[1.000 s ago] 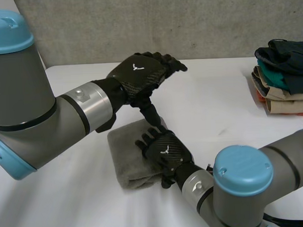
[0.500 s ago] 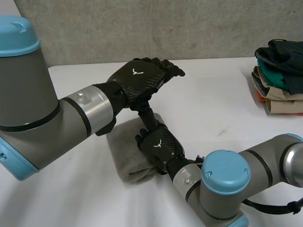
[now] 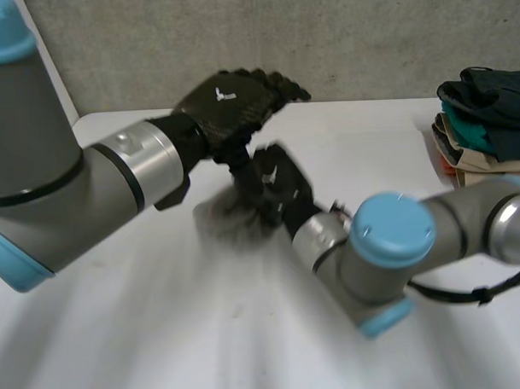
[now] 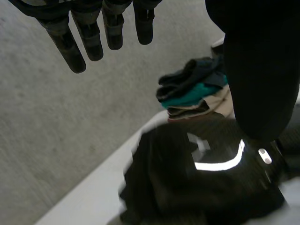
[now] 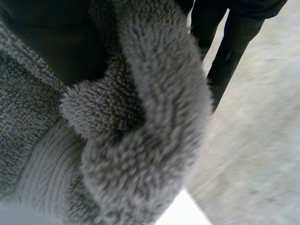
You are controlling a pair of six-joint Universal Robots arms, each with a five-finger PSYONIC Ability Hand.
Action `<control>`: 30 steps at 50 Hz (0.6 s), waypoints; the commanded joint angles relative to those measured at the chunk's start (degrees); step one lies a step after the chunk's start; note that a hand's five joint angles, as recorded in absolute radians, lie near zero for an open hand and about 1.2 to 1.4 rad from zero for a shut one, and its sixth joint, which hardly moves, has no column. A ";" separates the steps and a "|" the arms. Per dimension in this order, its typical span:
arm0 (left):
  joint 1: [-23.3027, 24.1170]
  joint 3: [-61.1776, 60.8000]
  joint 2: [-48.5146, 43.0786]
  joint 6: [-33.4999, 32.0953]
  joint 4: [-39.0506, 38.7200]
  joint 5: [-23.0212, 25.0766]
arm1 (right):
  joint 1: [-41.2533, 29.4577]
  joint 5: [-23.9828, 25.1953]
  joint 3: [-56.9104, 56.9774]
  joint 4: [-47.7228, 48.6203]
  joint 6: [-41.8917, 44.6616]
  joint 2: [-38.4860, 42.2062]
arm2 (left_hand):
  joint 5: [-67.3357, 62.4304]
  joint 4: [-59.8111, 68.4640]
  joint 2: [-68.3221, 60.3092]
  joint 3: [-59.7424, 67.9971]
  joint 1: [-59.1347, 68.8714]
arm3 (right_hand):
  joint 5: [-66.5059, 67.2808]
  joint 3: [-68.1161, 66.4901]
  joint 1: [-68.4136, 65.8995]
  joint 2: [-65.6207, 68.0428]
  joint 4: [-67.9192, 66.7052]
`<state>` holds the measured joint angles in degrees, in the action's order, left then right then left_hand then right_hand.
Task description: Fold the laundry.
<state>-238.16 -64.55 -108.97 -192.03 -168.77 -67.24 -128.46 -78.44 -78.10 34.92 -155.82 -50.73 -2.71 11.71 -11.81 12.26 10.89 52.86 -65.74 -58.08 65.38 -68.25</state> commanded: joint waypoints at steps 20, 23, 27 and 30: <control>-2.39 3.11 4.02 0.43 -1.30 -0.17 | 32.02 1.35 25.19 2.43 -18.27 -3.41 | -1.71 2.71 -2.61 2.16 3.53 | 17.14 -14.26 -21.92 14.62 -11.75; -2.30 3.11 3.94 0.43 -1.30 -0.17 | 36.08 3.81 26.07 4.28 -21.01 -2.54 | -1.71 2.71 -2.61 2.16 3.53 | 17.14 -14.26 -21.92 14.62 -11.75; -2.22 3.11 3.85 0.43 -1.48 -0.08 | 41.27 9.43 27.39 7.09 -23.56 1.41 | -1.54 2.54 -2.44 1.99 3.37 | 17.14 -14.26 -21.92 14.62 -11.75; -2.13 2.67 3.76 0.43 -1.74 -0.17 | 46.18 15.05 27.83 8.15 -24.09 6.24 | -1.54 2.54 -2.44 1.99 3.37 | 17.14 -14.26 -21.92 14.62 -11.75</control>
<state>-240.39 -61.48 -105.07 -191.60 -170.22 -67.36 -88.53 -70.63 -50.99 40.96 -178.49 -50.43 -2.71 11.71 -11.82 12.26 10.89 52.88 -66.11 -58.01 65.38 -68.51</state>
